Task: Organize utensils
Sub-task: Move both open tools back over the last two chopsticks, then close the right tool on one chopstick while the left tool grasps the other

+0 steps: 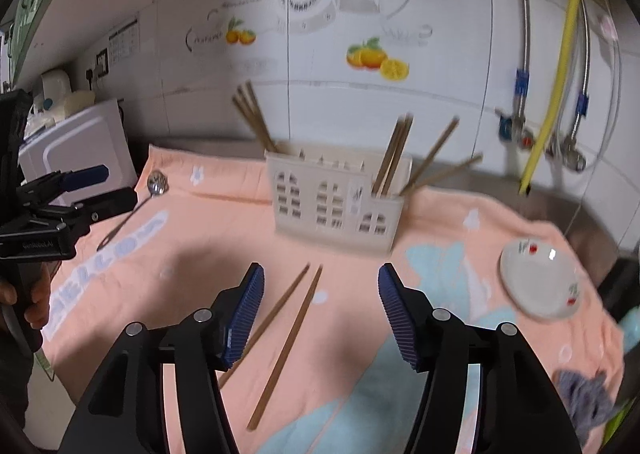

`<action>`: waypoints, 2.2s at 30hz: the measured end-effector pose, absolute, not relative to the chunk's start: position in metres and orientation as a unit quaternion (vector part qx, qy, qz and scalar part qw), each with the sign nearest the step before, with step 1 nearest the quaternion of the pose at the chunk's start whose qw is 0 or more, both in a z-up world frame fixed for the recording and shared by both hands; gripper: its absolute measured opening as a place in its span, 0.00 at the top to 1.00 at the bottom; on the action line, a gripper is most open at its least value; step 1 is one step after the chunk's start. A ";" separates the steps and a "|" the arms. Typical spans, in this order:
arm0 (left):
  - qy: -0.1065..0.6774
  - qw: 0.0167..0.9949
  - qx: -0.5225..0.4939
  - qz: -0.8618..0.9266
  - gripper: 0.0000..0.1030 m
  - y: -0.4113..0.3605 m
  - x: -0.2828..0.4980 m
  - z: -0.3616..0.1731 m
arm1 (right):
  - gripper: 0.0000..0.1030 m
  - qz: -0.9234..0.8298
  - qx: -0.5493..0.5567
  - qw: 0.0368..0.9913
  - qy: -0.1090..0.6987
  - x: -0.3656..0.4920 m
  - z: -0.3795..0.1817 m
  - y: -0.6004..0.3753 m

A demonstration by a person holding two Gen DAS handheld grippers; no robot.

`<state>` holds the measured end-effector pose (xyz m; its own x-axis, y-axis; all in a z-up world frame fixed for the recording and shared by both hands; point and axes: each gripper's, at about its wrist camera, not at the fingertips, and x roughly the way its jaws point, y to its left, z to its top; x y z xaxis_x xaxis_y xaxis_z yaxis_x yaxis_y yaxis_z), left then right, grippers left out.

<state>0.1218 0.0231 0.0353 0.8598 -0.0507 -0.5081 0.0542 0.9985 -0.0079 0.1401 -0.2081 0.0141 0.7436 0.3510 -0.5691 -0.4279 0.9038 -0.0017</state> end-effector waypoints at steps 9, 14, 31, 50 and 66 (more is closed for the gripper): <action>0.290 0.957 0.015 0.003 0.05 0.023 0.101 0.002 | 0.44 0.199 -0.060 0.924 0.322 0.114 -0.037 -0.196; 0.300 0.954 0.009 0.010 0.05 0.028 0.093 -0.010 | 0.48 0.197 -0.043 0.916 0.345 0.108 -0.063 -0.190; 0.320 0.947 -0.011 0.021 0.05 0.045 0.082 -0.036 | 0.86 0.197 -0.008 0.891 0.408 0.122 -0.111 -0.171; 0.344 0.939 -0.015 -0.006 0.05 0.030 0.083 -0.056 | 0.92 0.178 -0.013 0.889 0.421 0.130 -0.126 -0.170; 0.379 0.922 -0.019 -0.075 0.06 -0.016 0.089 -0.079 | 0.93 0.176 -0.010 0.912 0.371 0.117 -0.093 -0.192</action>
